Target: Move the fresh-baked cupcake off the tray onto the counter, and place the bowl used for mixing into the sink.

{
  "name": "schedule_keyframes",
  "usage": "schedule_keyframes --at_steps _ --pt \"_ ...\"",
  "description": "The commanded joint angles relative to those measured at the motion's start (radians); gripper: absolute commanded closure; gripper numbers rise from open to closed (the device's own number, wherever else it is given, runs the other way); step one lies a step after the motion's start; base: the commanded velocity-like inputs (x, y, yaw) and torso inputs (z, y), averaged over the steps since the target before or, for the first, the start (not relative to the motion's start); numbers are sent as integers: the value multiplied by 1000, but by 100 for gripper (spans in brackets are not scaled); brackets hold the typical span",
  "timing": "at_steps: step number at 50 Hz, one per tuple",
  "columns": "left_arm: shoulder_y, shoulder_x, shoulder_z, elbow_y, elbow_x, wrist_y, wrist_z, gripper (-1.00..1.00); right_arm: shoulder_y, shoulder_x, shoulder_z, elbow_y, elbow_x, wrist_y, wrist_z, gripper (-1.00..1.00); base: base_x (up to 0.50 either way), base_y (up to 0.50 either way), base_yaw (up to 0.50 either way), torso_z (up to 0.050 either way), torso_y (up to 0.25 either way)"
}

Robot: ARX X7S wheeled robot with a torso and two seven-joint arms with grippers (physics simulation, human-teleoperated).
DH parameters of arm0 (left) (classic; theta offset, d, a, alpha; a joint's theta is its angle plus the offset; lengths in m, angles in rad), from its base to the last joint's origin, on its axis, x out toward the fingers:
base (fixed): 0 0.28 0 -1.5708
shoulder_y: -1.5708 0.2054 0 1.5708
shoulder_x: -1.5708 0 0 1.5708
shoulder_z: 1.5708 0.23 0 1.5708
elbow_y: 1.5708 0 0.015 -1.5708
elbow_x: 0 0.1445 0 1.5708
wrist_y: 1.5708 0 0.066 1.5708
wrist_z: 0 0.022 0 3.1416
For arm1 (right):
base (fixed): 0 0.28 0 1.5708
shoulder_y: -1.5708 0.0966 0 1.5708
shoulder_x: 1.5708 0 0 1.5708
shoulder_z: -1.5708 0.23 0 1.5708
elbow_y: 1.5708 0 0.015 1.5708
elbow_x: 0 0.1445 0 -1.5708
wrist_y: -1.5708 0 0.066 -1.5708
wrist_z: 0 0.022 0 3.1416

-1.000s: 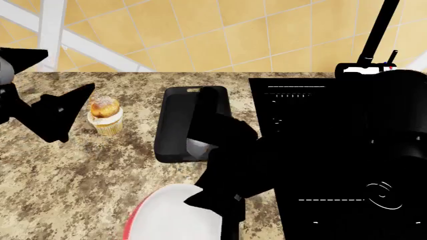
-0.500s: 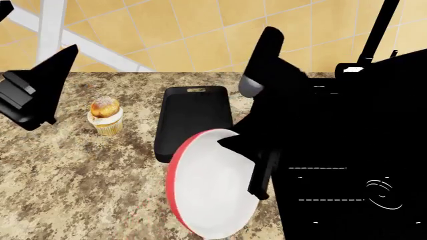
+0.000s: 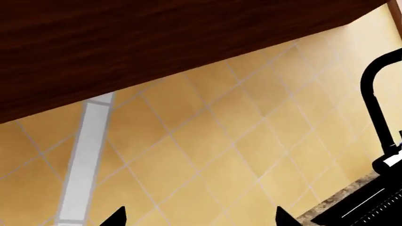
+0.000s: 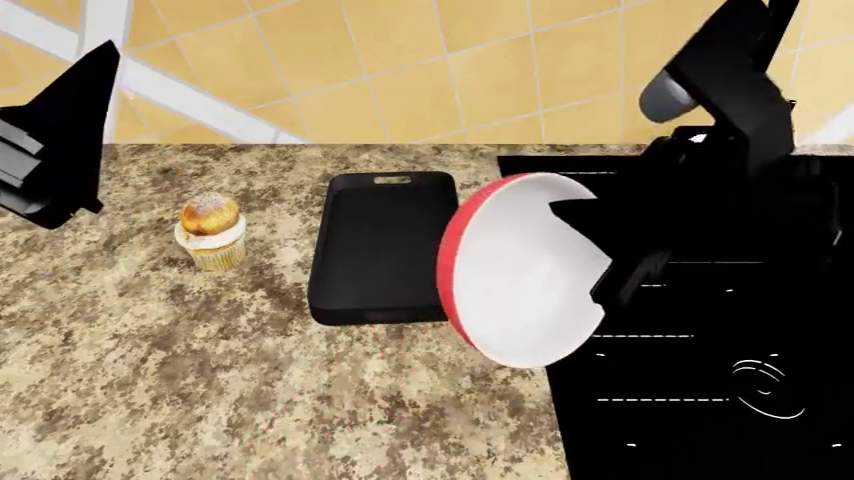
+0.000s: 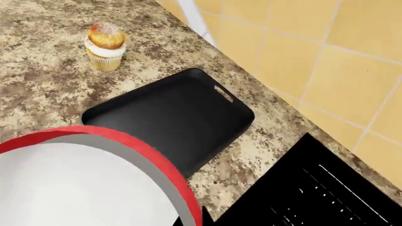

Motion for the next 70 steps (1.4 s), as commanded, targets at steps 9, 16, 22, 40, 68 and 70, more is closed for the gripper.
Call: schedule_keyframes --at_steps 9,16,22,40,68,70 --pt "41 29 -1 12 35 58 -56 -100 -71 181 79 3 32 -86 112 100 0 0 0 0 0" --pt "27 65 10 0 61 36 -39 -100 -77 239 95 10 48 -89 140 100 0 0 0 0 0" --pt "19 84 15 -9 73 26 -29 -100 -84 287 109 27 60 -95 166 100 0 0 0 0 0" --pt "5 120 25 -29 105 5 -12 -100 -142 384 117 25 87 -135 221 100 0 0 0 0 1" --pt "-8 156 40 -48 145 -26 -3 -100 -263 476 80 113 25 -246 297 100 0 0 0 0 1" --pt "-6 156 41 -47 151 -27 -6 -100 -275 479 75 119 18 -259 304 100 0 0 0 0 0"
